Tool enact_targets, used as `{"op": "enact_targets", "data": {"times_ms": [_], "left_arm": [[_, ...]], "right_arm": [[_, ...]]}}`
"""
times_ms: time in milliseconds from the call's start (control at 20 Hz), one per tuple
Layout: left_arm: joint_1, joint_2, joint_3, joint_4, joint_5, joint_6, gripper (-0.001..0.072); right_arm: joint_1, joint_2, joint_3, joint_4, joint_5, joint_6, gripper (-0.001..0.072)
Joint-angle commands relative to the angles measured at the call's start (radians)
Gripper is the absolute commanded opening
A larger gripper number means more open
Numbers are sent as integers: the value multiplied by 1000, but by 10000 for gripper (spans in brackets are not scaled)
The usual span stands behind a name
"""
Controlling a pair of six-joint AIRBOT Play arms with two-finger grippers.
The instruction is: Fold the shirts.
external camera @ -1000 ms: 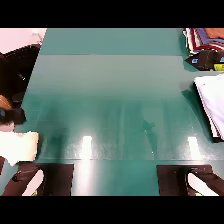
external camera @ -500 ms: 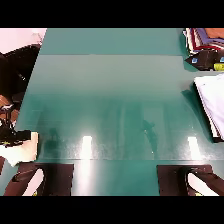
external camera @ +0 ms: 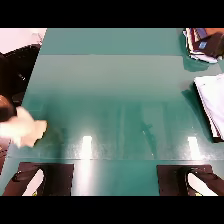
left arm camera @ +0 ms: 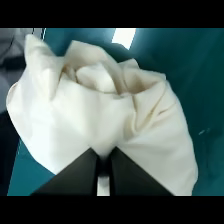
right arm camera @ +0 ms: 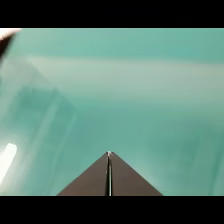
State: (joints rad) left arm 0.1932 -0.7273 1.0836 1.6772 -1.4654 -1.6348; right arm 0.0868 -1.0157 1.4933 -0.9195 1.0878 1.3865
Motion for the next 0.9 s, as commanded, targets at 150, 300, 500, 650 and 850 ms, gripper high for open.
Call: {"op": "enact_targets", "data": {"times_ms": [150, 300, 500, 650, 850], "left_arm": [[-335, -16, 464, -264, 135, -45, 21], [-514, -73, 492, -285, 199, -64, 21], [-741, -284, 492, -294, 199, -68, 22], [-909, -488, 492, -295, 213, -67, 25], [-983, -674, 492, -288, 299, -21, 617]], "right_arm": [[0, 4, 213, -63, -21, 0, 16], [0, 3, 262, -79, -18, 0, 16], [0, 4, 271, -78, -3, 0, 16], [0, 4, 271, -78, 17, 0, 16], [0, 4, 271, -78, 45, 0, 16]]}}
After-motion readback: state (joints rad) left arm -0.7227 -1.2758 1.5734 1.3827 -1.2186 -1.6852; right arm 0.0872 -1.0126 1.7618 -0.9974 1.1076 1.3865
